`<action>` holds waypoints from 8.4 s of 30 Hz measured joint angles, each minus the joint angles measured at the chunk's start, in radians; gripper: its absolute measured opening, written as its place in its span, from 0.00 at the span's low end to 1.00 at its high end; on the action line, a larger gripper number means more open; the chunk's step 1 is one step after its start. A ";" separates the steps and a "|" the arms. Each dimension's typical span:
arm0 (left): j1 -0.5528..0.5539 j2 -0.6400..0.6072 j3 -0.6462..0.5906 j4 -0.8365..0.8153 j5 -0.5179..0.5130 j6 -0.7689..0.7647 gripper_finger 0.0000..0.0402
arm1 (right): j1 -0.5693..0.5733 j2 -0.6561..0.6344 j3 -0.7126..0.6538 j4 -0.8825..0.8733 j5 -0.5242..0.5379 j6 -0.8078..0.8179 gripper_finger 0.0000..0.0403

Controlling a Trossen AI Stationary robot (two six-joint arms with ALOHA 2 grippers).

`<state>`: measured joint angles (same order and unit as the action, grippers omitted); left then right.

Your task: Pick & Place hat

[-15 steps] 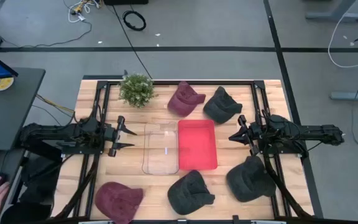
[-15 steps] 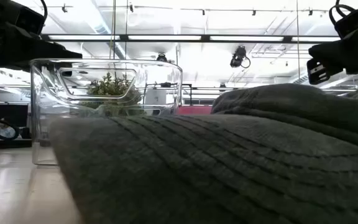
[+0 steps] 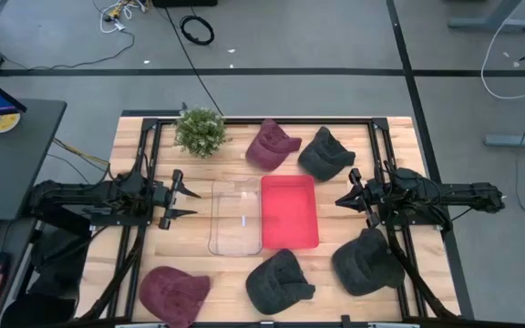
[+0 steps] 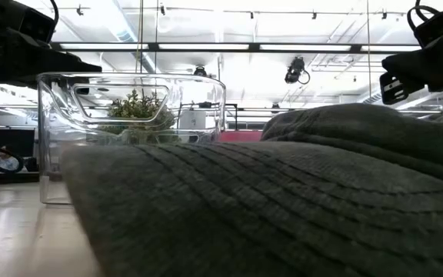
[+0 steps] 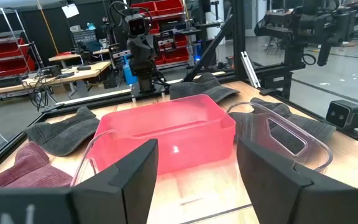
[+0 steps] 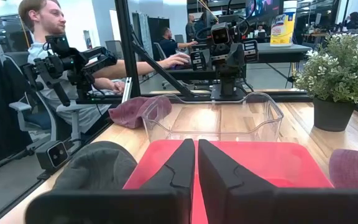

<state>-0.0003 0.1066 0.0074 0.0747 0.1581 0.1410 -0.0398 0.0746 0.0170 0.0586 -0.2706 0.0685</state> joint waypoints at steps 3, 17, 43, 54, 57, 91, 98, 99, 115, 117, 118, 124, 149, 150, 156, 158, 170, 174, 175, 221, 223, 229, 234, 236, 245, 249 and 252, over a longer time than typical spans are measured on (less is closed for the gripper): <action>0.000 0.000 0.000 0.000 0.000 0.000 0.55 | 0.000 0.000 0.000 0.000 0.000 0.000 0.07; 0.000 0.000 0.000 0.000 0.000 0.000 0.55 | 0.000 0.000 0.000 0.000 0.000 0.000 0.07; 0.000 0.000 0.000 0.000 0.000 0.000 0.55 | 0.000 0.000 0.000 0.000 0.000 0.000 0.07; 0.000 0.000 0.000 0.000 0.000 0.000 0.55 | 0.000 0.000 0.000 0.000 0.000 0.000 0.07; 0.000 0.000 0.000 0.000 0.000 0.000 0.55 | 0.000 0.000 0.000 0.000 0.000 0.000 0.07; 0.000 0.000 0.000 0.000 0.000 0.000 0.55 | 0.000 0.000 0.000 0.000 0.000 0.000 0.07; 0.000 0.000 0.000 0.000 0.000 0.000 0.55 | 0.000 0.000 0.000 0.000 0.000 0.000 0.07; 0.000 0.000 0.000 0.000 0.000 0.000 0.55 | 0.000 0.000 0.000 0.000 0.000 0.000 0.07; 0.000 0.000 0.000 0.000 0.000 0.000 0.55 | 0.000 0.000 0.000 0.000 0.000 0.000 0.07; 0.000 0.000 0.000 0.000 0.000 0.000 0.55 | 0.000 0.000 0.000 0.000 0.000 0.000 0.07; 0.000 0.000 0.000 0.000 0.000 0.000 0.55 | 0.000 0.000 0.000 0.000 0.000 0.000 0.07; 0.000 0.000 0.000 0.000 0.000 0.000 0.55 | 0.000 0.000 0.000 0.000 0.000 0.000 0.07; 0.000 0.000 0.000 0.000 0.000 0.000 0.55 | 0.000 0.000 0.000 0.161 0.000 -0.155 0.07; 0.000 0.000 0.000 0.000 0.000 0.000 0.55 | 0.000 0.000 0.000 0.212 0.000 -0.165 0.07; 0.000 0.000 0.000 0.000 0.000 0.000 0.55 | 0.000 0.000 0.000 0.625 0.000 -0.310 0.07; 0.000 0.000 0.000 0.000 0.000 0.000 0.55 | 0.000 -0.001 0.000 0.742 0.000 -0.312 0.07; 0.000 0.000 0.000 0.000 0.000 0.000 0.55 | 0.000 0.000 0.000 1.201 0.000 -0.153 0.07; 0.000 0.000 0.000 0.000 0.000 0.000 0.55 | 0.000 0.000 0.000 1.269 0.000 -0.116 0.07; 0.000 0.000 0.000 0.000 0.000 0.000 0.55 | 0.000 0.000 0.000 1.279 0.000 -0.096 0.07; 0.000 0.000 0.000 0.000 0.000 0.000 0.55 | 0.000 0.000 0.102 1.216 0.276 0.048 0.07; 0.000 0.000 0.000 0.000 0.000 0.000 0.55 | 0.000 0.000 0.201 0.968 0.225 0.049 0.07; 0.000 0.000 0.000 0.000 0.000 0.000 0.55 | 0.000 0.068 0.545 0.239 0.191 0.025 0.07; 0.000 0.000 0.000 0.000 0.000 0.000 0.55 | 0.000 0.129 0.668 0.068 0.180 0.038 0.07; 0.000 0.000 0.000 0.000 0.000 0.000 0.55 | 0.000 0.149 0.679 0.062 0.150 0.052 0.07; 0.000 0.000 0.000 0.000 0.000 0.000 0.55 | 0.000 0.278 0.742 0.038 0.025 0.007 0.07; 0.000 0.000 0.000 0.000 0.000 0.000 0.55 | 0.000 0.331 0.778 -0.012 0.015 -0.001 0.07; 0.000 0.000 0.000 0.000 0.000 0.000 0.55 | 0.000 0.367 0.795 -0.032 0.016 -0.008 0.07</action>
<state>-0.0002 0.1062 0.0074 0.0749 0.1581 0.1410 -0.0395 0.4415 0.8119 0.0265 -0.2546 0.0610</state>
